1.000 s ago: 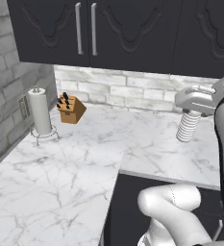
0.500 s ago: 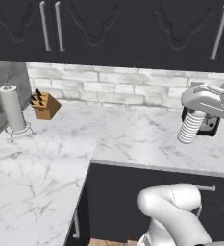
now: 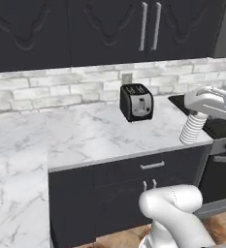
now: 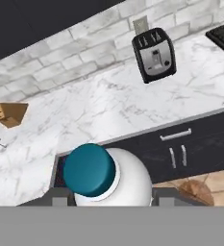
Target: Place the drinks on the dining counter in a tight cluster.
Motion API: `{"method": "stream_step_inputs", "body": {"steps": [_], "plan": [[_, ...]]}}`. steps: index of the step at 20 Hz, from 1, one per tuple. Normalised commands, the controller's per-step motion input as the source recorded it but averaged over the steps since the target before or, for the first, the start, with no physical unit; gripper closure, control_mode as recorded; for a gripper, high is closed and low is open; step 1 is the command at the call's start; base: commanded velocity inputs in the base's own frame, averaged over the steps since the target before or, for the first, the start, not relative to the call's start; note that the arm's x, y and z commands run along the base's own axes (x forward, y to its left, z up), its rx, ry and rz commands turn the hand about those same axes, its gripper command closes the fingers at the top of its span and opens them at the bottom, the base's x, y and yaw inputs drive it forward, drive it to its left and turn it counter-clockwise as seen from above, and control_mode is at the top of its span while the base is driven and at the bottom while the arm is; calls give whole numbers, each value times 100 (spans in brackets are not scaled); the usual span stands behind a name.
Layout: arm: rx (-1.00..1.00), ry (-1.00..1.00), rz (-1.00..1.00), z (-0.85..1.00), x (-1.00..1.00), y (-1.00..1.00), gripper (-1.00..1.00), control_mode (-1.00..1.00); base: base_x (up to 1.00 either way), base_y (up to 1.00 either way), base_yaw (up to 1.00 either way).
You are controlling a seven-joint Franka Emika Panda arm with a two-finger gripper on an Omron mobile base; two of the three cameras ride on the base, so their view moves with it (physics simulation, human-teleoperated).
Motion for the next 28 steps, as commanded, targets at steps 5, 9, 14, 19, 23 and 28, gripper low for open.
{"method": "stream_step_inputs", "body": {"steps": [5, 9, 14, 19, 23, 28], "plan": [[0, 0, 0, 0, 0, 0, 100, 100, -29, 10, -92], [0, 0, 0, 0, 0, 0, 100, 100, -22, 1, -92], [0, 0, 0, 0, 0, 0, 100, 100, 3, 11, -85], [0, 0, 0, 0, 0, 0, 100, 100, 21, 33, -77], [0, 0, 0, 0, 0, 0, 100, 100, 50, 33, -83], [0, 0, 0, 0, 0, 0, 100, 100, 84, 13, -56]]}}
